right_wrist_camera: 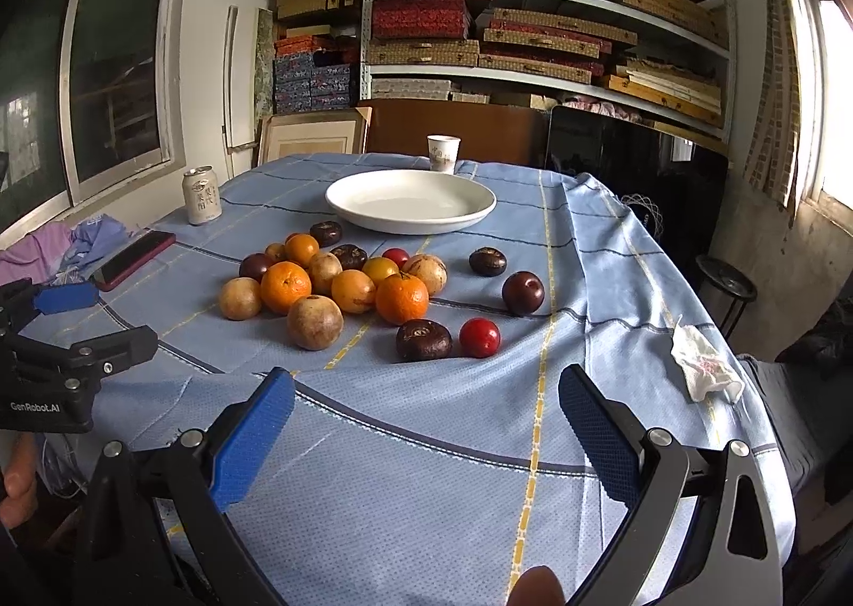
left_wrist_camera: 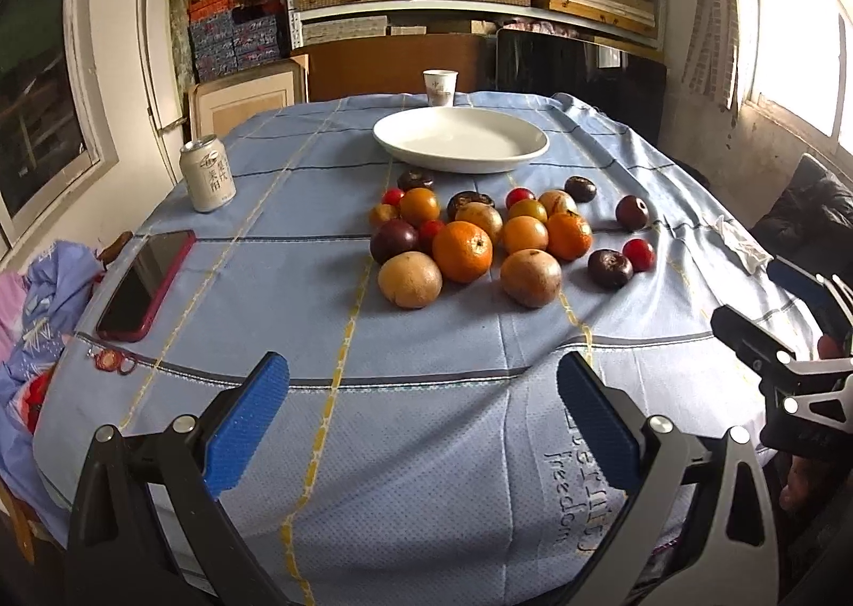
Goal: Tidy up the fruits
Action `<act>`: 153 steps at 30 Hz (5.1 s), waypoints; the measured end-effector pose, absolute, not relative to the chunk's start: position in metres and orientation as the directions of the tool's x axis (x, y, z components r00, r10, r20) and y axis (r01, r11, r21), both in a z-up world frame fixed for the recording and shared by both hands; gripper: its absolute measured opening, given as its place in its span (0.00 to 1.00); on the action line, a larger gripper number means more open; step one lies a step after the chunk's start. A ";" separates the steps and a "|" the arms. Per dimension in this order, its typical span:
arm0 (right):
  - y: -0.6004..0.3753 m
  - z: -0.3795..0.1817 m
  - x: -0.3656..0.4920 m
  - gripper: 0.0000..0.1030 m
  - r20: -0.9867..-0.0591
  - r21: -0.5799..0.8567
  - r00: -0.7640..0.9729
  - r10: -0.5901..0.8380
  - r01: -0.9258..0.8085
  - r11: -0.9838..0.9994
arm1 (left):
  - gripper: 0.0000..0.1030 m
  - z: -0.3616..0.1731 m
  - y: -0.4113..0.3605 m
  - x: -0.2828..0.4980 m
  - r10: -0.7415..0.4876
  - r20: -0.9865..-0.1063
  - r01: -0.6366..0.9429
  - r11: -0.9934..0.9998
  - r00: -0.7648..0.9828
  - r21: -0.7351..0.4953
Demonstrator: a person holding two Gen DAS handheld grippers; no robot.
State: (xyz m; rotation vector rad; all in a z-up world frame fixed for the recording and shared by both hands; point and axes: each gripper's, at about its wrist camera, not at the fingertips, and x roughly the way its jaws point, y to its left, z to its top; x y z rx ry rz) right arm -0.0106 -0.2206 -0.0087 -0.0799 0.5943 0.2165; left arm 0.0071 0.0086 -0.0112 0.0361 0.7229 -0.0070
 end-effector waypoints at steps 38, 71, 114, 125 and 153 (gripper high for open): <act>-0.240 -0.056 0.129 0.38 -0.766 0.070 0.609 0.208 -0.243 0.968 | 0.96 -0.051 0.049 0.071 -0.083 -0.700 0.062 0.997 0.710 -0.056; -0.263 -0.069 0.130 0.30 -0.738 0.283 0.570 0.361 -0.224 0.933 | 0.48 -0.069 0.035 0.164 -0.198 -0.832 0.157 0.978 0.518 -0.135; -0.167 -0.020 0.333 0.43 -0.738 0.241 0.569 0.364 -0.282 0.929 | 0.82 -0.010 0.017 0.376 -0.182 -0.778 0.138 0.983 0.601 -0.123; -0.225 -0.012 0.176 0.59 -0.665 0.240 0.677 0.316 -0.208 0.948 | 0.95 0.006 0.054 0.224 -0.263 -0.682 0.154 0.964 0.683 -0.217; -0.203 -0.062 0.114 0.61 -0.761 0.114 0.599 0.250 -0.255 0.960 | 0.95 -0.057 0.039 0.134 -0.213 -0.743 0.176 0.976 0.634 -0.130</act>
